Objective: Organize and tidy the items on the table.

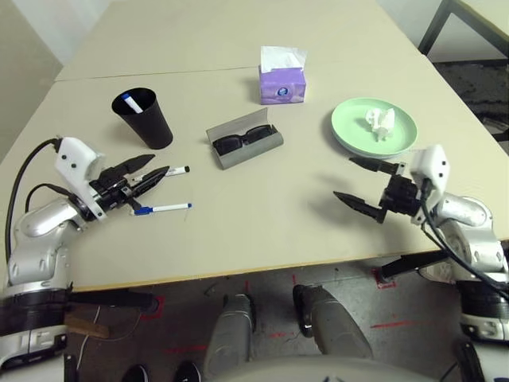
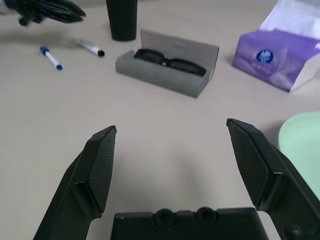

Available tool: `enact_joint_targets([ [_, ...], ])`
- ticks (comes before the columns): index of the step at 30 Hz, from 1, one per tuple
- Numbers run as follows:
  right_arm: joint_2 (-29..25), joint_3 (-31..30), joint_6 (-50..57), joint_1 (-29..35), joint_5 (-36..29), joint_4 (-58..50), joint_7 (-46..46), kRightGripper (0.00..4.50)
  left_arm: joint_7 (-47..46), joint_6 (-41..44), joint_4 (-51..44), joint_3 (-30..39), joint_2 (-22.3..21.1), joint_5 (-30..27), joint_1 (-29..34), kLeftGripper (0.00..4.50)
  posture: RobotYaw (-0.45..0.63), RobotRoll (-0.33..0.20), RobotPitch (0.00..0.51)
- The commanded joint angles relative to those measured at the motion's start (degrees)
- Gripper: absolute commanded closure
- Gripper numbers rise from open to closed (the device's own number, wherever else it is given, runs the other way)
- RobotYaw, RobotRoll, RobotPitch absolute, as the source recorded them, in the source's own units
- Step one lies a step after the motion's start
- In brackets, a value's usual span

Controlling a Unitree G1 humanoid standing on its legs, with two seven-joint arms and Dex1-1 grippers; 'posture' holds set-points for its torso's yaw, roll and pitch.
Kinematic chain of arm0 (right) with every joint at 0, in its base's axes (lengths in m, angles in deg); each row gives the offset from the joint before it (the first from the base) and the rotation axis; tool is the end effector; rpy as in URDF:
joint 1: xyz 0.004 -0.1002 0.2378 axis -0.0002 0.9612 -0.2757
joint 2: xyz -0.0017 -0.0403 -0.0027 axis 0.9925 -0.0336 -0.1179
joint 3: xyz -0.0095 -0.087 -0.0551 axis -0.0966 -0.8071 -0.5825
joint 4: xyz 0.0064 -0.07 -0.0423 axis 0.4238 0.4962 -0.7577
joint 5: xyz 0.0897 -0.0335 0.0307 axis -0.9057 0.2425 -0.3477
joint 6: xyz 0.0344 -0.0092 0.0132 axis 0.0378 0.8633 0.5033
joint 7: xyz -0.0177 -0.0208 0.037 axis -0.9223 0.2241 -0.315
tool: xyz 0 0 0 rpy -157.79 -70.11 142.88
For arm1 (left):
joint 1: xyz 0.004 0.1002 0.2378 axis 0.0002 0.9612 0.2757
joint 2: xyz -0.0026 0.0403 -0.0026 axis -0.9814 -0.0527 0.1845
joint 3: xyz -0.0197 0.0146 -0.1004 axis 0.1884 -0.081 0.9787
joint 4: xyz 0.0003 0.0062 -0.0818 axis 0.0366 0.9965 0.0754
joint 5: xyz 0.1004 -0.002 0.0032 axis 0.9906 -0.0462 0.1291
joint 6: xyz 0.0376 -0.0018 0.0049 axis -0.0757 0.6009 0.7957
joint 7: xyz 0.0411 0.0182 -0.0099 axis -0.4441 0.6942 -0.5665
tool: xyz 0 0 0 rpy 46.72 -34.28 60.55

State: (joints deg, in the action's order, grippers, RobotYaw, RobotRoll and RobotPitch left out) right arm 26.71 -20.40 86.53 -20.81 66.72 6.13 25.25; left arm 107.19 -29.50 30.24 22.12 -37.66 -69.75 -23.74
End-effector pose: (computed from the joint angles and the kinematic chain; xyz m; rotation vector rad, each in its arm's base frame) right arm 0.2420 -0.2511 0.1303 -0.2709 -0.2063 1.0264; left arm 0.2255 0.3349 0.1512 0.3285 -0.0126 -0.4912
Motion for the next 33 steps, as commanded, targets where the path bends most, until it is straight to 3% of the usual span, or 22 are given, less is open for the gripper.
enact_joint_targets([
  [1,-1.04,-0.44,-0.70,0.90,-2.07,0.77,1.04,0.00,-2.05,0.63,3.33,-2.50,1.08,2.69,-2.50,4.46,-0.16,0.000,0.183],
  [14,-2.39,-1.50,-0.09,-1.00,-2.66,2.01,-1.94,0.00,-10.06,-0.82,12.55,-9.60,7.59,10.68,-14.36,4.46,-0.19,0.000,0.181],
  [33,-4.49,-1.32,1.77,-0.97,-3.64,-1.55,-5.31,0.00,-17.85,-4.56,27.34,-9.80,13.39,12.90,-26.98,4.46,-0.23,0.000,0.176],
])
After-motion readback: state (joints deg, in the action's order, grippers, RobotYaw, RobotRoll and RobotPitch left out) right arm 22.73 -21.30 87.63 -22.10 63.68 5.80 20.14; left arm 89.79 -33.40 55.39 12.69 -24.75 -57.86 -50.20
